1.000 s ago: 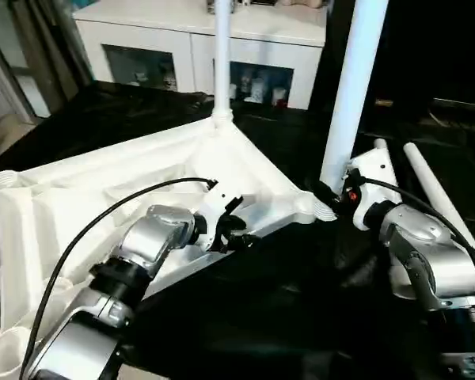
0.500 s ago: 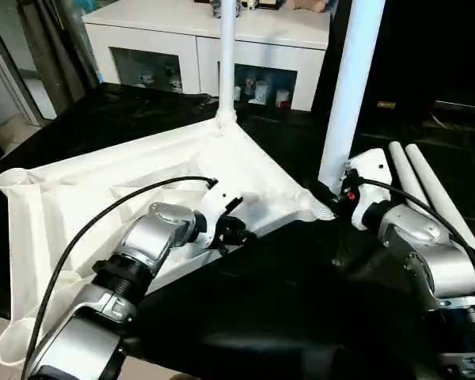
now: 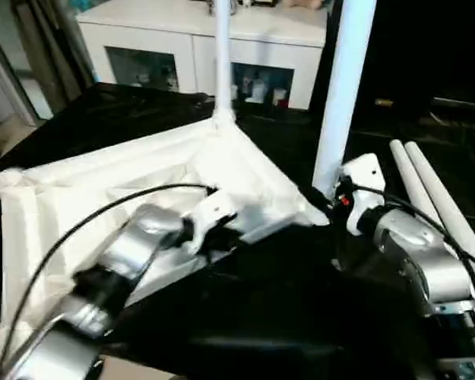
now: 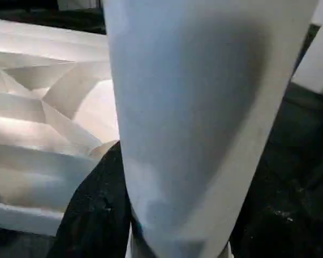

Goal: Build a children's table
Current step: Insert table leg to table base

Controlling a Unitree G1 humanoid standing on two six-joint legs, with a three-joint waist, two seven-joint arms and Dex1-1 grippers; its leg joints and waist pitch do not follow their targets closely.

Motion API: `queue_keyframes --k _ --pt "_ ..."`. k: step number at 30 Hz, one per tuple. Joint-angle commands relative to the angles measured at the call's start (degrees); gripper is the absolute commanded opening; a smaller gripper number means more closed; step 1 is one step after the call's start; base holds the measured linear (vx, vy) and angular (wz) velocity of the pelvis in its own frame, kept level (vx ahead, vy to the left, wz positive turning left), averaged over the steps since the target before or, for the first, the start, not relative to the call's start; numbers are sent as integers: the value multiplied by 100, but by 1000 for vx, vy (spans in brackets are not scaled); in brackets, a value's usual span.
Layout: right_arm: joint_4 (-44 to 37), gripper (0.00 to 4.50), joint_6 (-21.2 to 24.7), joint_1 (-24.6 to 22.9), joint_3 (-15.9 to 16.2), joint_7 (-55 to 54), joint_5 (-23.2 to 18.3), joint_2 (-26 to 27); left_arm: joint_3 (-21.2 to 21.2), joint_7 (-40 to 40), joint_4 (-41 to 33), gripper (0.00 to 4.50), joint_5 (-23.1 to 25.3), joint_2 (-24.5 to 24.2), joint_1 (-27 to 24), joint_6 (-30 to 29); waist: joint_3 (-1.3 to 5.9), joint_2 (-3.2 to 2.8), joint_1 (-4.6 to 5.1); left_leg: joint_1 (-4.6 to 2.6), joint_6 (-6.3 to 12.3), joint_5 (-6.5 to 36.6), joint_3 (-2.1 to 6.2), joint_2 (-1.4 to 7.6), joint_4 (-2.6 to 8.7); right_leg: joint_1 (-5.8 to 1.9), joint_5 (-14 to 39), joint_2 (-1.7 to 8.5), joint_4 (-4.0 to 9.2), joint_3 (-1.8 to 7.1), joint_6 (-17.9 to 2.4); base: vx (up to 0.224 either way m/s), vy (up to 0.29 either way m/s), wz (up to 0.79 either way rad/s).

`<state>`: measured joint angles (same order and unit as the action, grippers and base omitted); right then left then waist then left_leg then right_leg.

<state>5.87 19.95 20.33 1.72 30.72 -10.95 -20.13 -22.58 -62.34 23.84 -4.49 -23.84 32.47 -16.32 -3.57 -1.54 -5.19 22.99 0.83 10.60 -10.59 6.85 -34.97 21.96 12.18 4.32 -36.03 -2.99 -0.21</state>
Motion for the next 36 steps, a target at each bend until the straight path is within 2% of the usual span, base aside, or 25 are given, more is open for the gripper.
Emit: queue_keyframes --k 1,3,4,5,6,10,11,13,14,18,19,21,23,27,28,31,32,33,35,36 --pt "31 191 -106 12 -63 59 -46 -7 -71 -307 -329 42 -65 -159 -117 -24 403 -7 -20 -194 29 1242 293 674 497 -192 236 610 378 312 -1613 0 0 0" --pt "42 191 -119 1 -68 90 -72 -4 -65 -415 -503 39 -79 -322 -230 -46 390 -33 -27 -221 -43 1418 290 680 508 -168 452 602 392 317 -1590 0 0 0" --pt "52 191 -121 0 -75 118 -105 3 -40 -431 -611 32 -67 -433 -314 -19 380 -6 -36 -222 -85 1523 294 684 520 -170 639 611 401 322 -1560 0 0 0" --pt "68 191 -131 2 -80 160 -137 10 1 -452 -719 20 -52 -557 -411 38 370 -20 -35 -229 -148 1633 294 679 530 -151 828 606 421 326 -1511 0 0 0" --pt "82 191 -144 7 -77 192 -150 9 34 -462 -775 13 -49 -628 -463 65 364 42 -22 -223 -158 1658 290 682 540 -153 885 602 428 328 -1490 0 0 0" --pt "111 191 -114 41 -84 346 -268 48 365 -211 -849 4 -126 -600 -544 210 354 63 -46 -238 -205 1686 281 676 530 -122 1201 637 452 345 -1413 0 0 0" --pt "106 191 -83 46 -80 384 -306 60 467 -62 -780 4 -163 -501 -485 219 355 60 -46 -227 -207 1648 281 681 536 -128 1175 630 446 341 -1386 0 0 0" --pt "95 191 -51 46 -67 416 -330 68 541 -80 -820 46 -305 -441 -437 -33 364 78 -52 -231 -199 1553 267 684 538 -123 1058 622 427 336 -1377 0 0 0" --pt "90 191 -25 43 -63 438 -346 70 556 -134 -921 46 -396 -430 -420 -228 368 110 -46 -204 -165 1436 258 675 536 -144 973 627 412 330 -1389 0 0 0" --pt "-31 191 83 -32 -144 382 -432 127 404 20 -899 76 -166 -299 -344 23 377 103 -66 -203 -53 1222 236 667 511 -142 742 620 407 328 -1409 0 0 0" --pt "-48 191 85 -42 -139 381 -434 131 357 -11 -887 76 -134 -286 -332 -2 383 34 -72 -198 -51 1191 246 666 504 -148 686 624 394 332 -1408 0 0 0" --pt "-110 191 89 -84 -108 367 -431 141 254 -36 -810 76 -52 -163 -271 -67 391 42 -66 -206 -39 1142 237 663 504 -155 530 601 401 325 -1401 0 0 0" --pt "-160 191 109 -110 -113 338 -436 158 213 95 -680 76 31 -25 -178 -38 400 9 -70 -197 -31 1096 246 665 492 -173 360 606 383 323 -1446 0 0 0" --pt "-253 191 131 -176 -122 293 -428 171 82 278 -500 76 151 195 -22 -87 391 37 -69 -199 -47 1234 243 669 499 -179 520 614 410 324 -1448 0 0 0" --pt "-308 191 154 -207 -127 275 -425 173 1 425 -385 76 248 320 74 -98 390 -31 -59 -205 -101 1331 256 664 498 -177 562 602 418 326 -1438 0 0 0" --pt "-346 191 169 -231 -139 251 -419 176 -10 533 -242 76 298 465 172 -59 390 -8 -65 -195 -98 1342 252 661 490 -198 589 622 442 332 -1452 0 0 0" --pt "-386 191 184 -263 -154 219 -408 170 2 590 -110 76 344 594 248 -36 392 -83 -62 -194 -106 1350 261 666 488 -188 590 609 440 328 -1451 0 0 0" --pt "-419 191 198 -286 -159 206 -407 165 0 592 -47 76 371 645 277 -22 393 -52 -51 -199 -106 1356 259 668 493 -193 561 598 444 324 -1449 0 0 0" --pt "-456 191 207 -313 -159 197 -405 158 -28 602 14 76 404 666 297 0 403 -44 -48 -188 -59 1287 262 665 484 -211 449 608 427 322 -1471 0 0 0" --pt "-475 191 215 -327 -162 195 -407 156 -42 602 39 76 414 671 302 11 410 -84 -40 -183 -27 1239 264 664 477 -209 362 607 426 320 -1484 0 0 0"
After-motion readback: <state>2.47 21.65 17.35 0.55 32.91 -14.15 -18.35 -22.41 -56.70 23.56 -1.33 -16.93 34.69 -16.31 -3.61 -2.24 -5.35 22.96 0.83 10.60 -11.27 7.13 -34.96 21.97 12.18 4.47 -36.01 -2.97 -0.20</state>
